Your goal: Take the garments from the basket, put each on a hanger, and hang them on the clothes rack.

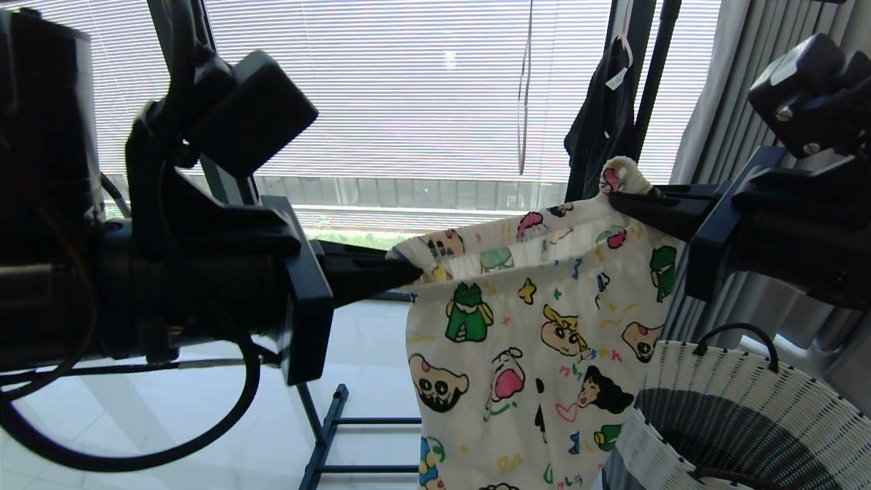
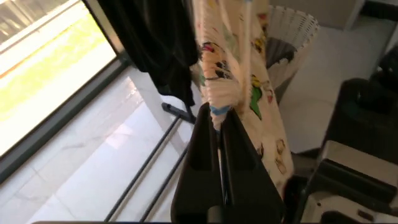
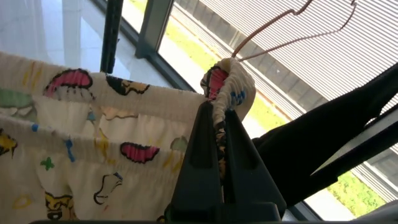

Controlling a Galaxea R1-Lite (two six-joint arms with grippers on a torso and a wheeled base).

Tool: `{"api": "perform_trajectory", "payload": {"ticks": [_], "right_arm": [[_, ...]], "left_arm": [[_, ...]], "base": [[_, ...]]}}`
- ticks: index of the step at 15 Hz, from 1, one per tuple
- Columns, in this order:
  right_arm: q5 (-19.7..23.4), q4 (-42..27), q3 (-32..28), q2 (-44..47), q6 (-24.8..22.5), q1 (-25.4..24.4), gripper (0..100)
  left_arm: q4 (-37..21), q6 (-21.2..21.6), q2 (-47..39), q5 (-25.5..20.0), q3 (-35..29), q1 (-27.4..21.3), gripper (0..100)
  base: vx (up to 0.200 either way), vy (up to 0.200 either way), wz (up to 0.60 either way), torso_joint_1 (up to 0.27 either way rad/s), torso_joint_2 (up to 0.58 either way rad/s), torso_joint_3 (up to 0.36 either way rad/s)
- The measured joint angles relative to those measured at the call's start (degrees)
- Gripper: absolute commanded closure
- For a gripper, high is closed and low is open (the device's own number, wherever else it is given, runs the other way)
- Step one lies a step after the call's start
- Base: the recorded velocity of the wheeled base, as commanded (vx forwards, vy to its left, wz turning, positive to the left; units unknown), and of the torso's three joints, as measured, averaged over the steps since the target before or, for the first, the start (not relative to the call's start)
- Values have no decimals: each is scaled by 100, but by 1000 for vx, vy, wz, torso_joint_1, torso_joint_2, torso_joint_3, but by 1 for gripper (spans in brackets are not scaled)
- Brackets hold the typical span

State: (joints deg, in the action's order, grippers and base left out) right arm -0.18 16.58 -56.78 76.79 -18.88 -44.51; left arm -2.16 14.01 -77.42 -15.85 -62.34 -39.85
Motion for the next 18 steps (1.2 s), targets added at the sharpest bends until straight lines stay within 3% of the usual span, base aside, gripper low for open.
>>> {"api": "perform_trajectory", "payload": {"ticks": [2,3,5,8,10,12,16,18], "right_arm": [[5,-134,260,-260,-7,-13,100],[7,-141,343,-339,-7,-22,0],[9,-148,445,-450,-7,-50,0],[5,-205,709,-640,-9,-102,0],[-46,-722,858,-846,-9,27,0],[-110,-1303,900,-1072,-9,472,0],[-272,-1874,1123,-1460,-18,1885,0],[-896,-1931,1341,-1563,-73,2288,0]], "left_arm": [[319,-60,-238,382,-83,138,100],[335,-68,-319,411,-94,127,100],[344,-66,-428,479,-108,101,100],[344,-38,-549,956,-119,96,100],[335,2,-606,1232,-99,188,100],[280,197,-625,1437,-24,428,100],[-262,1193,-400,1614,173,1919,100],[-739,1332,-127,1634,278,2826,100]], "base": [[0,0,0,0,0,0],[0,0,0,0,0,0],[0,0,0,0,0,0],[0,0,0,0,0,0],[0,0,0,0,0,0],[0,0,0,0,0,0],[0,0,0,0,0,0],[0,0,0,0,0,0]]}}
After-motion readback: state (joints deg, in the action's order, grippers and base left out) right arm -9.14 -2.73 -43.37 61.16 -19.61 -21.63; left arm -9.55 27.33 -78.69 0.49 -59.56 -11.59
